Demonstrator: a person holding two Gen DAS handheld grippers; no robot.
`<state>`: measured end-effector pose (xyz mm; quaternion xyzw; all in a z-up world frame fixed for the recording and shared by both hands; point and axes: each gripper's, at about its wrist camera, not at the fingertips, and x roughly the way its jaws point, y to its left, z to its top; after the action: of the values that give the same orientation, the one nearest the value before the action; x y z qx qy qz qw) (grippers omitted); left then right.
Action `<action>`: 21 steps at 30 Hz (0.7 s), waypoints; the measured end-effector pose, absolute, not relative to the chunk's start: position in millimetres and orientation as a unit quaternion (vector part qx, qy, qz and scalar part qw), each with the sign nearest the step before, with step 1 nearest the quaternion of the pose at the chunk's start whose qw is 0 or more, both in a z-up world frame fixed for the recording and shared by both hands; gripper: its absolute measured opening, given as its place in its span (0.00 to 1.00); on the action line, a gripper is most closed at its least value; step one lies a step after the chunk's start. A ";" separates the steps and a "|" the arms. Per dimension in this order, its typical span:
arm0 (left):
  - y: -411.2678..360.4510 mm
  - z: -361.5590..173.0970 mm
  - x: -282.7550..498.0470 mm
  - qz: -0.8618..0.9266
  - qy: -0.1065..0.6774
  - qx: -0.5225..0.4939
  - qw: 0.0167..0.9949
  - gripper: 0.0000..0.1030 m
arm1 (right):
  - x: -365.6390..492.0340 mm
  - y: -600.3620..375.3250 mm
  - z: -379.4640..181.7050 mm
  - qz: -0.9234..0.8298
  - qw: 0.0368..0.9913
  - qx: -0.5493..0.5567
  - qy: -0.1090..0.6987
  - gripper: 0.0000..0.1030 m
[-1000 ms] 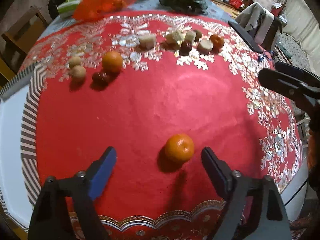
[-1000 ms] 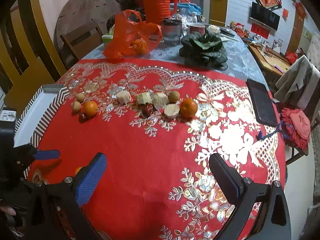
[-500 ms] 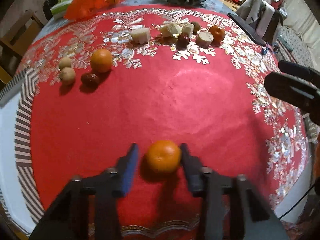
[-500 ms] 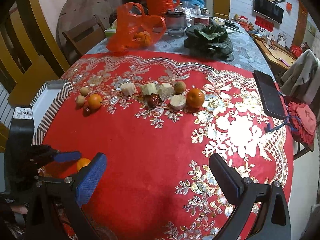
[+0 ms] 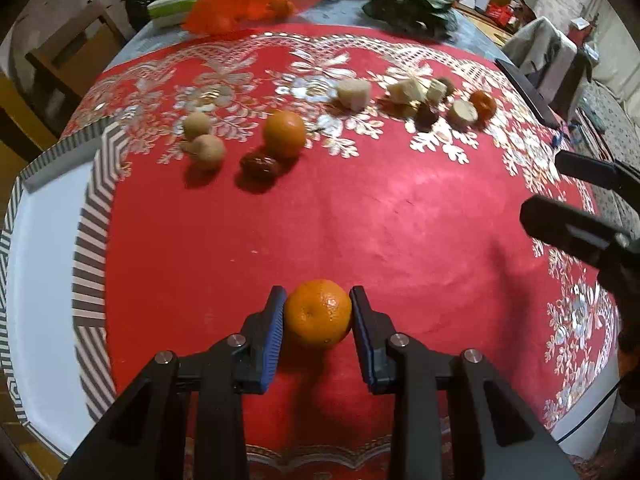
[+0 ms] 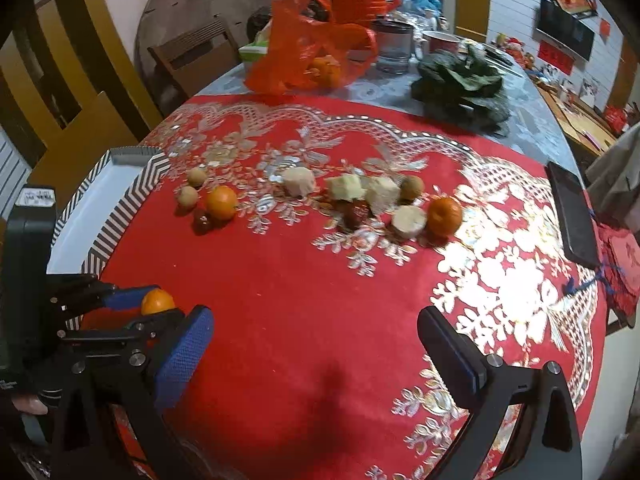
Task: Organize fruits
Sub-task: 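Grasp a small orange with the right gripper while the left gripper holds the mandarin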
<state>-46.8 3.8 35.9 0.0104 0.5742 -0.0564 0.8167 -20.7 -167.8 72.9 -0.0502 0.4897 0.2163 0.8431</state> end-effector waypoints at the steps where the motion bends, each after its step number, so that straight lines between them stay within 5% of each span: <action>1: 5.6 36.5 -46.5 -0.054 0.574 0.010 0.817 0.30 | -19.5 -163.1 72.3 0.221 0.841 -0.053 0.491 0.99; 12: 38.9 44.6 -44.8 -0.020 0.569 -0.009 0.822 0.30 | -0.8 -119.8 66.7 0.264 0.827 -0.066 0.492 0.96; 17: 56.1 46.6 -43.9 -0.006 0.570 -0.026 0.821 0.30 | 22.6 -94.9 58.5 0.296 0.810 -0.048 0.503 0.74; 21: 63.4 49.1 -46.2 -0.002 0.568 -0.029 0.823 0.30 | 42.9 -73.1 49.8 0.301 0.803 -0.049 0.513 0.73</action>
<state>-46.2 63.4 49.1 -0.0288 0.5675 -0.0022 0.8228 42.9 -73.1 49.8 -0.0489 0.5126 0.3006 0.8028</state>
